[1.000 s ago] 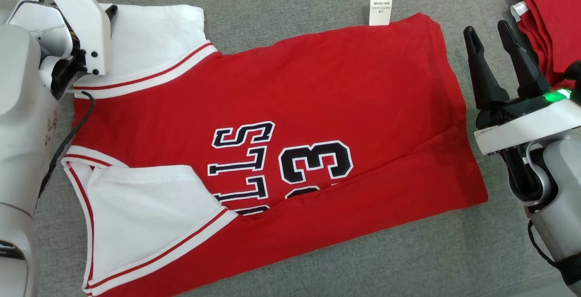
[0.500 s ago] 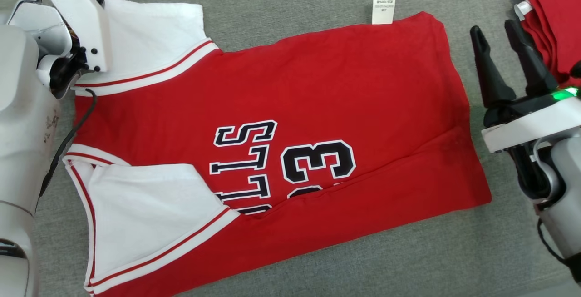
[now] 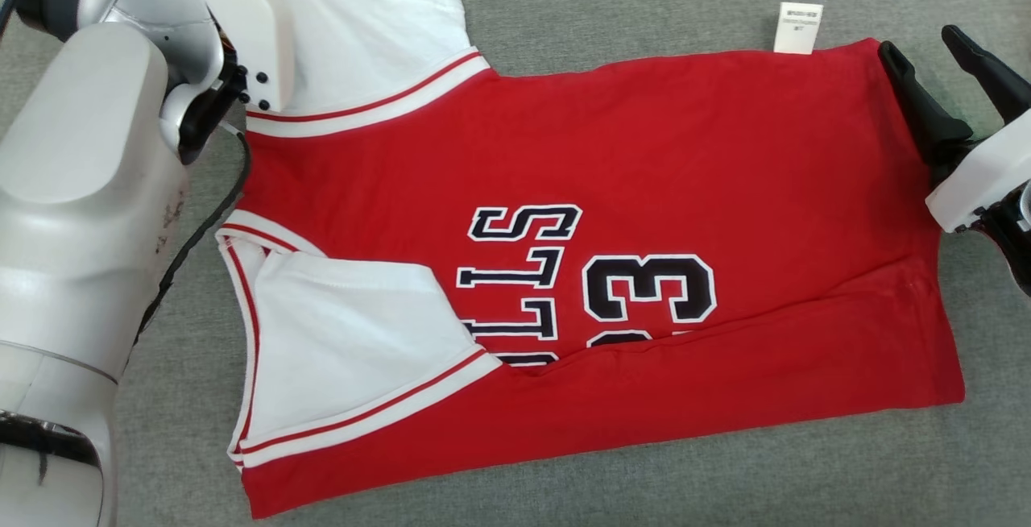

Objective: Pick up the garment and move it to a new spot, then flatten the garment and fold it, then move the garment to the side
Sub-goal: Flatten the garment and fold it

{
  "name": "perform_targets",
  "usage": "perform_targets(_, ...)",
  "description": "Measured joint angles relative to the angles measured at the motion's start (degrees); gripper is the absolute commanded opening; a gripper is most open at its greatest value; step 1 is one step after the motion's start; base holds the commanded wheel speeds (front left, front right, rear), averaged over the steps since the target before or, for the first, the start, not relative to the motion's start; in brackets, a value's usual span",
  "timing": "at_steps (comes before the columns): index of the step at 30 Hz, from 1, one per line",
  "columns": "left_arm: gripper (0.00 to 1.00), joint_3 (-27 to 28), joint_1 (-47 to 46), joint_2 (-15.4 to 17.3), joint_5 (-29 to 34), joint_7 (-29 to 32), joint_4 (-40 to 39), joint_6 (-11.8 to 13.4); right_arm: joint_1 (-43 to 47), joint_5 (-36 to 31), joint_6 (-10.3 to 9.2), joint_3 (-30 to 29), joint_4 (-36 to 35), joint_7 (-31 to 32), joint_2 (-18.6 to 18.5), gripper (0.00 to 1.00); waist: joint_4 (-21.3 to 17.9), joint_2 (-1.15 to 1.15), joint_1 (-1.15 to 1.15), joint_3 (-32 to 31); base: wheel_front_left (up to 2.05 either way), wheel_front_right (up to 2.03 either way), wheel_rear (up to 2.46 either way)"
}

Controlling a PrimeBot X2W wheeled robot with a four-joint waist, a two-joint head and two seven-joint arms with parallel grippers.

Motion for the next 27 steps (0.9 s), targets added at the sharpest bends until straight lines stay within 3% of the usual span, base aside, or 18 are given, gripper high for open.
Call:
perform_targets(7,0.0,-3.5,0.7,-0.4,-1.4,-0.9,-3.3,0.0,-4.0,2.1,0.01,7.7,3.8,5.7,-3.5,1.0,3.0,0.0,0.0,-0.2,0.0,0.0,0.0)
perform_targets(19,0.0,-5.4,0.9,-0.1,-3.4,-1.2,-4.4,0.0,-10.2,4.8,0.01,17.3,6.9,7.1,-5.4,1.0,4.1,0.0,0.0,0.9,0.0,0.0,0.0)
perform_targets(20,0.0,-5.5,0.9,-0.1,-3.5,-1.2,-4.3,0.0,-10.6,5.1,-0.01,18.3,6.9,7.5,-5.5,0.08,4.2,0.0,0.0,0.9,0.0,0.0,0.0)
perform_targets(21,0.0,-5.6,0.9,-0.1,-3.5,-1.3,-4.2,0.0,-11.0,5.6,-0.01,19.2,6.9,8.1,-5.8,0.0,4.2,0.0,0.0,1.0,0.0,0.0,0.0)
perform_targets(27,0.0,-5.6,0.5,-0.1,-4.0,-1.8,-3.5,0.0,-12.6,7.1,0.19,21.5,9.0,5.9,-5.8,0.0,4.1,0.0,0.0,1.0,0.0,0.0,0.0)
